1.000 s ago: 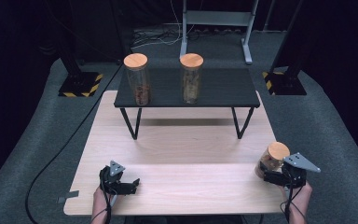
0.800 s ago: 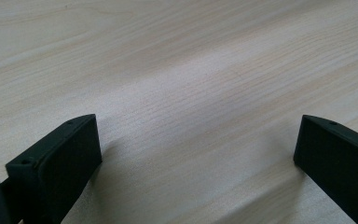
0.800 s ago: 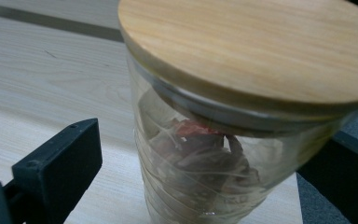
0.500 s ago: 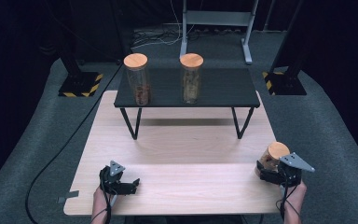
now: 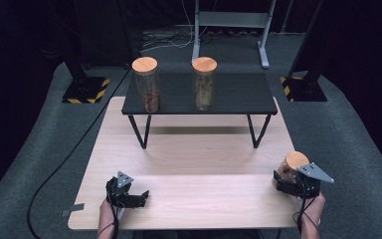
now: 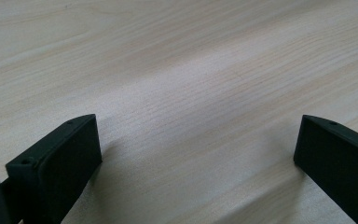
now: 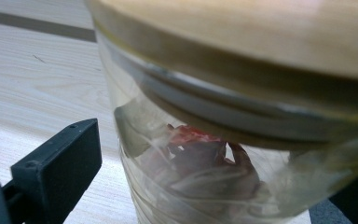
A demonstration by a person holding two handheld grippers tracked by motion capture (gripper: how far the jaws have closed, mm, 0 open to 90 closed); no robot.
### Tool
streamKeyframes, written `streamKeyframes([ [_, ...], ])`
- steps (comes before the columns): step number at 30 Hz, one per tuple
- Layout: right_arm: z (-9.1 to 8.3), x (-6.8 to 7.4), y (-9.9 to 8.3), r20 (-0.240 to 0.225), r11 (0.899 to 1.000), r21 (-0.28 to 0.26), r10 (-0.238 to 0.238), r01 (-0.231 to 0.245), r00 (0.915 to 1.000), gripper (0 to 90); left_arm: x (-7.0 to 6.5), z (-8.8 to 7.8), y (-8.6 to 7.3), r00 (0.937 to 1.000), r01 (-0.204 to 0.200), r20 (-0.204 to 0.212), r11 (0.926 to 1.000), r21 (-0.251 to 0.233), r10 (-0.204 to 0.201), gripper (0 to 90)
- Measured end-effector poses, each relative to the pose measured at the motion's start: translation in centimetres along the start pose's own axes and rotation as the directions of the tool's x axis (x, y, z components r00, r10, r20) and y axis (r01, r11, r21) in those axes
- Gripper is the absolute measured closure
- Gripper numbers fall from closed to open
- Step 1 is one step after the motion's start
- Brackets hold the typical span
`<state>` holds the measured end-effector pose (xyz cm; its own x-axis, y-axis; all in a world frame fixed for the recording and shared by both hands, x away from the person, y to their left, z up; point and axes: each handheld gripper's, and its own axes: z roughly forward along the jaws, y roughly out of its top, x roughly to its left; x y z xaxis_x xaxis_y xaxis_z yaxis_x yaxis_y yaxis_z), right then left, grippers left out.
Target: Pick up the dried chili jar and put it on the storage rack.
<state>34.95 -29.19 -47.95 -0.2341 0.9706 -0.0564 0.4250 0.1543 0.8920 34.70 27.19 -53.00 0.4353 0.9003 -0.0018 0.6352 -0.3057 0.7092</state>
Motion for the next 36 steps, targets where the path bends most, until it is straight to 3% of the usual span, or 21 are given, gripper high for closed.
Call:
streamKeyframes([
  [21,0.21,0.09,-0.20,-0.006,1.000,-0.010,0.002,-0.002,1.0000,0.0,0.01,0.00,0.00,1.0000,0.000,0.000,1.0000,0.000,0.000,0.0],
  [26,0.05,-0.16,-0.42,-0.020,1.000,-0.027,0.015,-0.015,0.9997,12.0,0.00,0.00,0.00,1.0000,0.000,0.000,1.0000,0.000,0.000,0.0],
  [31,0.20,-0.43,-0.75,-0.025,1.000,-0.008,0.028,-0.028,0.9993,21.9,0.00,0.00,0.00,1.0000,0.000,0.000,1.0000,0.000,0.000,0.0],
  [36,0.18,-0.54,-0.85,-0.021,0.999,-0.015,0.037,-0.038,0.9991,23.9,0.00,0.00,0.00,1.0000,0.000,0.000,1.0000,0.000,0.000,0.0],
])
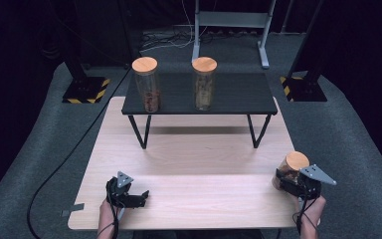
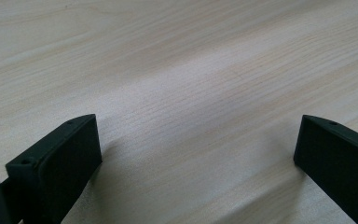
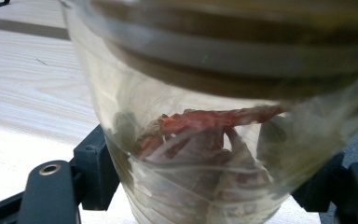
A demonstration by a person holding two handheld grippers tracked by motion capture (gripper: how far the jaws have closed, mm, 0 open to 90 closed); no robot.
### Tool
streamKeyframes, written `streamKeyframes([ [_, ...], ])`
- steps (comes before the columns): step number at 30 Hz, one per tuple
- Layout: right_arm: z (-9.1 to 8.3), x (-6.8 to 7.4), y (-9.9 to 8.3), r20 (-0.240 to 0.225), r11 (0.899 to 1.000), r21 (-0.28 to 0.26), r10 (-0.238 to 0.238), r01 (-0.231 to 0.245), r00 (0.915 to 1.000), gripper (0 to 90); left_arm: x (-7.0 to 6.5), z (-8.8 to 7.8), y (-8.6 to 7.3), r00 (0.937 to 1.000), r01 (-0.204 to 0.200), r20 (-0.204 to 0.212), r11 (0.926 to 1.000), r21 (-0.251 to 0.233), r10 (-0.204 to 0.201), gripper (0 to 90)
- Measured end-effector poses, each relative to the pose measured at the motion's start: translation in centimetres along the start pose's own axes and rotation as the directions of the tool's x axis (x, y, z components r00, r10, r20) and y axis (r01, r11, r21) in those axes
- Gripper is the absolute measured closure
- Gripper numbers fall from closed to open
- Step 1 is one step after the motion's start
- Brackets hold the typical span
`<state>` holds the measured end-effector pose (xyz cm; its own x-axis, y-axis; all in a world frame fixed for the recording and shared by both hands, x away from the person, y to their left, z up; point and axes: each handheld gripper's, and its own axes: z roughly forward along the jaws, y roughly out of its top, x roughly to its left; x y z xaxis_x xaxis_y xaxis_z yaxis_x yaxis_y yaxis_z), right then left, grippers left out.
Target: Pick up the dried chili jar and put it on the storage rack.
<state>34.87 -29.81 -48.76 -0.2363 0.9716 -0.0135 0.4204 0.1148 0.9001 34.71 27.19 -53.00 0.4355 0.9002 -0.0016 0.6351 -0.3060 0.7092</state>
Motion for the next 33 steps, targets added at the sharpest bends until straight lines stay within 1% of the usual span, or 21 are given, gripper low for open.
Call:
streamKeyframes([
  [8,-0.1,0.0,-0.1,-0.001,1.000,-0.008,0.017,-0.017,0.9999,24.6,0.0,0.0,0.0,1.0000,0.001,0.000,1.0000,0.000,-0.001,0.0],
  [13,-0.2,-0.1,-0.1,-0.018,0.999,-0.013,0.035,-0.035,0.9992,24.6,0.0,0.0,0.0,1.0000,0.001,0.000,1.0000,0.000,-0.001,0.0],
  [15,-0.2,-0.1,-0.1,-0.013,1.000,-0.009,0.030,-0.030,0.9995,24.6,0.0,0.0,0.0,1.0000,0.000,0.000,1.0000,0.000,0.000,0.0],
  [20,-0.5,0.0,0.1,-0.017,1.000,-0.010,0.024,-0.024,0.9996,24.6,0.0,0.0,0.0,1.0000,0.000,0.000,1.0000,0.000,0.000,0.0],
  [26,-0.8,0.2,0.6,-0.019,1.000,-0.016,0.015,-0.015,0.9997,24.6,0.0,0.0,0.0,1.0000,0.000,0.000,1.0000,0.000,0.000,0.0],
  [33,-1.1,0.6,1.3,-0.028,1.000,-0.021,-0.006,0.006,0.9996,24.6,0.0,0.0,0.0,1.0000,0.000,0.000,1.0000,0.000,0.000,0.0],
])
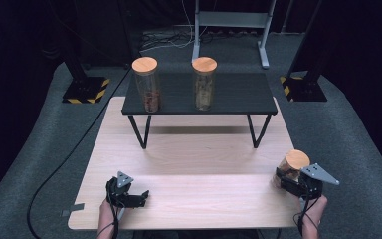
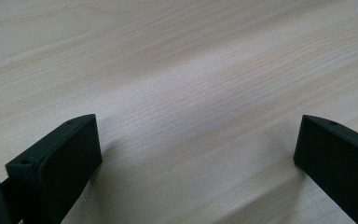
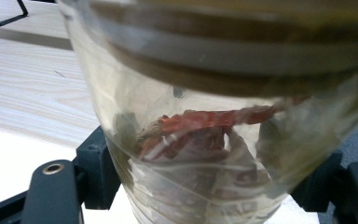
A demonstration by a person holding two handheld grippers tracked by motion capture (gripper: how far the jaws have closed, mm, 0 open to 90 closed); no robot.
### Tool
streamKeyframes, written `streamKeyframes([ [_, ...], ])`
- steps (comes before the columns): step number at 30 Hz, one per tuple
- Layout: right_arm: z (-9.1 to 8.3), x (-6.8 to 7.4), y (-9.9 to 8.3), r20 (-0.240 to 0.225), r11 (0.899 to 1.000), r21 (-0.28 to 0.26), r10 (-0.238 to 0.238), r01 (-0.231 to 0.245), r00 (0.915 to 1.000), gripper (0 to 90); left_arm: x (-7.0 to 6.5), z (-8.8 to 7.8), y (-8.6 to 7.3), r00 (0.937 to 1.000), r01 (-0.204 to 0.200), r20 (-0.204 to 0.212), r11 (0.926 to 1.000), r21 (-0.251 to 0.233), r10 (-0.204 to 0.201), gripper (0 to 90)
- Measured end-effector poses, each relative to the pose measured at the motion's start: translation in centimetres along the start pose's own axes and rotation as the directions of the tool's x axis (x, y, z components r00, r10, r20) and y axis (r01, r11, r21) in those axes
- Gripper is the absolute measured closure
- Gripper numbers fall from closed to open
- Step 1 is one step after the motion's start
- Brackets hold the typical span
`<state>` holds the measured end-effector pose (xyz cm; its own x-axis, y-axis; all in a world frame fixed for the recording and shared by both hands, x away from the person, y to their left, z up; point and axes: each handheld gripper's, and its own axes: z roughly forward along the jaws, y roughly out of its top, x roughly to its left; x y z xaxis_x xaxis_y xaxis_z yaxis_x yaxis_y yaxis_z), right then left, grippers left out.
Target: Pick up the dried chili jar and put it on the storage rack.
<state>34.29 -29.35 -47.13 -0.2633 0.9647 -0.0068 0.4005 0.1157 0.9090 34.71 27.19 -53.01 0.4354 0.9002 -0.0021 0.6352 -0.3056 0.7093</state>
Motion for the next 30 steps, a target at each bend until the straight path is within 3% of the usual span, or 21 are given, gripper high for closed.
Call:
streamKeyframes([
  [30,-1.1,0.5,2.3,-0.034,1.000,-0.008,-0.029,0.029,0.9990,24.7,0.0,0.0,0.0,1.0000,0.000,0.000,1.0000,0.000,0.000,0.0],
])
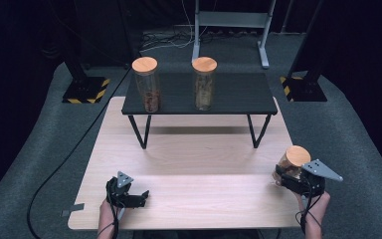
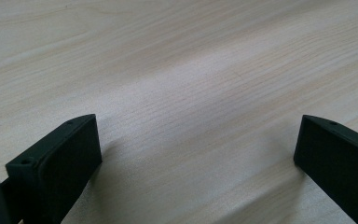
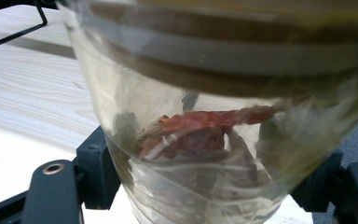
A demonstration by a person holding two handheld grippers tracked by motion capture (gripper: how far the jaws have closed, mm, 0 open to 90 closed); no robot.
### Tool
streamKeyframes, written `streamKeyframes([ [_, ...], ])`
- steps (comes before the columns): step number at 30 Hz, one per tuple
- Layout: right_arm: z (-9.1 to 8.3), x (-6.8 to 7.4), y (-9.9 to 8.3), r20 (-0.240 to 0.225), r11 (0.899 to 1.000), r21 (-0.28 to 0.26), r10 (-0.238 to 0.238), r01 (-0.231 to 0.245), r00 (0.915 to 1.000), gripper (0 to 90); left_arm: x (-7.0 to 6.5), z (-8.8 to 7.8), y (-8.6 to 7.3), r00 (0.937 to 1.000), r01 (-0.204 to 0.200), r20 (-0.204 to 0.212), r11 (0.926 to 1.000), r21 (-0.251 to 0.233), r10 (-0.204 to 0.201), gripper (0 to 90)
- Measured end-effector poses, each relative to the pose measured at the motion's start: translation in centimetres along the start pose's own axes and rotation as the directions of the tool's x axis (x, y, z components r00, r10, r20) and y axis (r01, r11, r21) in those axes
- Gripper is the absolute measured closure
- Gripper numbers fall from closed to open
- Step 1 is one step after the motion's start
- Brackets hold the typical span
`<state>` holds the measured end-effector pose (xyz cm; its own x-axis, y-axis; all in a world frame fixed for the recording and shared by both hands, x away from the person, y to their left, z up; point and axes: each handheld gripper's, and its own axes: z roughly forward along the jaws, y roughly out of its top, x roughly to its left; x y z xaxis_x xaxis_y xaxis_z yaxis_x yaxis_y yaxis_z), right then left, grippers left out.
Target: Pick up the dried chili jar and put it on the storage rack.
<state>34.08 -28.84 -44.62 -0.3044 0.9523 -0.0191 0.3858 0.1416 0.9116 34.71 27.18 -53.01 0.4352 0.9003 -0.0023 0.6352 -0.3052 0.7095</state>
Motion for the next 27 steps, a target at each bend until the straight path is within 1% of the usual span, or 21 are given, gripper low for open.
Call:
streamKeyframes([
  [5,-0.1,0.0,0.4,-0.005,1.000,-0.005,0.004,-0.004,1.0000,24.6,0.0,0.0,0.0,1.0000,0.000,0.000,1.0000,0.000,0.000,0.0],
  [27,-0.1,0.2,2.3,-0.032,1.000,-0.002,-0.019,0.019,0.9993,24.7,0.0,0.0,0.0,1.0000,0.000,0.000,1.0000,0.000,0.000,0.0],
])
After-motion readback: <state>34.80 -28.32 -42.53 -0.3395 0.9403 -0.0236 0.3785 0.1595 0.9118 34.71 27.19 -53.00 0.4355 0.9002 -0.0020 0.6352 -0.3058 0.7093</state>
